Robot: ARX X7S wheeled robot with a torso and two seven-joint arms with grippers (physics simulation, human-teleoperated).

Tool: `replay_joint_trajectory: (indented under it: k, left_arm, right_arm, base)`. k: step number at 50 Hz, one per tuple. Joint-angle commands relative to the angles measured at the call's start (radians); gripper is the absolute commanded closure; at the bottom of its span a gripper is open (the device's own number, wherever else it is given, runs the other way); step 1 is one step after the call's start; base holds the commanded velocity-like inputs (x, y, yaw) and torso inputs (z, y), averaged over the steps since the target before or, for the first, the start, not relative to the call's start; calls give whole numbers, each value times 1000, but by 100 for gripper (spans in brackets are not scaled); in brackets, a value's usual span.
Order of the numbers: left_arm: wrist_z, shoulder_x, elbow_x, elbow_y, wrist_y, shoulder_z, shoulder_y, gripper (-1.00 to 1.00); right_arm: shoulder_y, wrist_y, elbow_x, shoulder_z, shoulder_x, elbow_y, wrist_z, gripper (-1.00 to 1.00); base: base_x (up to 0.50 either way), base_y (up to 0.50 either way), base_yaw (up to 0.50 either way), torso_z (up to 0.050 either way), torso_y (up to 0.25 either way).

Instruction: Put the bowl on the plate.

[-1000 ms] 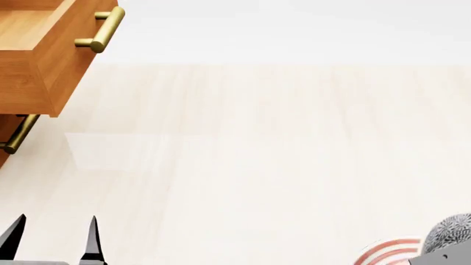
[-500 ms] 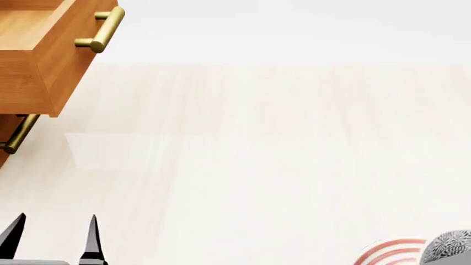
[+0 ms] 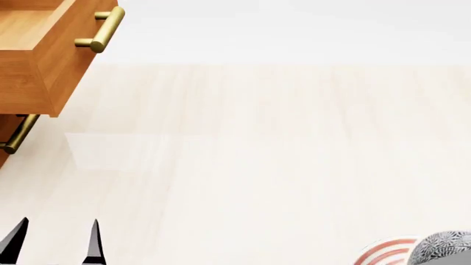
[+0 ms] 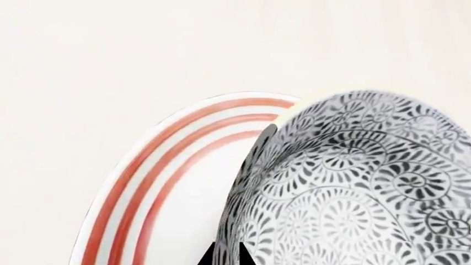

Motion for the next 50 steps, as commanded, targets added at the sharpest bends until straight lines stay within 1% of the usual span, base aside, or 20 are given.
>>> replay_joint_trajectory:
  k: [1, 2, 3, 5, 6, 11, 12, 14, 16, 17, 18, 19, 20, 29, 36, 50]
  left_arm:
    - [4, 6, 6, -36, 37, 4, 2, -100]
    - [3, 6, 6, -37, 38, 5, 3, -100]
    - [9, 15, 14, -76, 73, 7, 3, -100]
    - [2, 7, 9, -41, 42, 6, 4, -100]
    - [4, 9, 12, -54, 55, 7, 3, -100]
    - [26, 38, 31, -183, 167, 15, -7, -100]
    - [37, 53, 39, -253, 223, 17, -15, -100]
    - [45, 63, 43, -307, 265, 18, -22, -100]
    - [38, 54, 39, -265, 236, 18, -15, -100]
    - [18, 28, 12, -135, 134, 14, -1, -100]
    - [-57, -53, -69, 15, -16, 1, -11, -100]
    - [-80, -76, -97, 165, -166, -7, -22, -100]
    - [-80, -77, -97, 286, -262, -8, -22, -100]
    - [-69, -72, -75, 238, -215, 0, -17, -100]
    - [-61, -61, -57, 194, -171, 9, -11, -100]
    - [-46, -45, -37, 117, -85, 16, 2, -100]
  right_arm:
    - [-12, -16, -21, -3, -29, 35, -13, 100]
    - [-13, -16, -21, -4, -30, 36, -15, 100]
    - [-14, -19, -21, -4, -30, 40, -18, 100]
    - [-18, -25, -22, -4, -30, 42, -21, 100]
    - [-20, -28, -23, -4, -30, 44, -21, 100]
    - [-35, -44, -24, -7, -25, 48, -18, 100]
    - [-40, -49, -24, -9, -23, 46, -17, -100]
    - [-41, -50, -22, -8, -21, 44, -16, -100]
    - [-43, -56, -22, -7, -19, 43, -17, -100]
    - [-43, -56, -22, -7, -19, 42, -18, -100]
    - [-42, -54, -22, -7, -20, 40, -18, -100]
    - [-43, -58, -21, -6, -21, 40, -19, -100]
    - [-43, -59, -22, -6, -22, 40, -19, -100]
    - [-44, -70, -25, -1, -27, 39, -25, -100]
    - [-25, -98, -38, 22, -10, -21, -29, -100]
    - [70, -23, -31, 73, 18, -120, 27, -100]
  base:
    - [0, 0, 0, 0, 0]
    - [0, 0, 0, 0, 0]
    - [0, 0, 0, 0, 0]
    - [0, 0, 0, 0, 0]
    - [0, 0, 0, 0, 0]
    - [0, 0, 0, 0, 0]
    - [0, 0, 0, 0, 0]
    - [0, 0, 0, 0, 0]
    - [0, 0, 0, 0, 0]
    - [0, 0, 0, 0, 0]
    - [0, 0, 0, 0, 0]
    - [0, 0, 0, 0, 0]
    - [0, 0, 0, 0, 0]
    - [0, 0, 0, 0, 0]
    - [0, 0, 0, 0, 0]
    - [0, 0, 0, 0, 0]
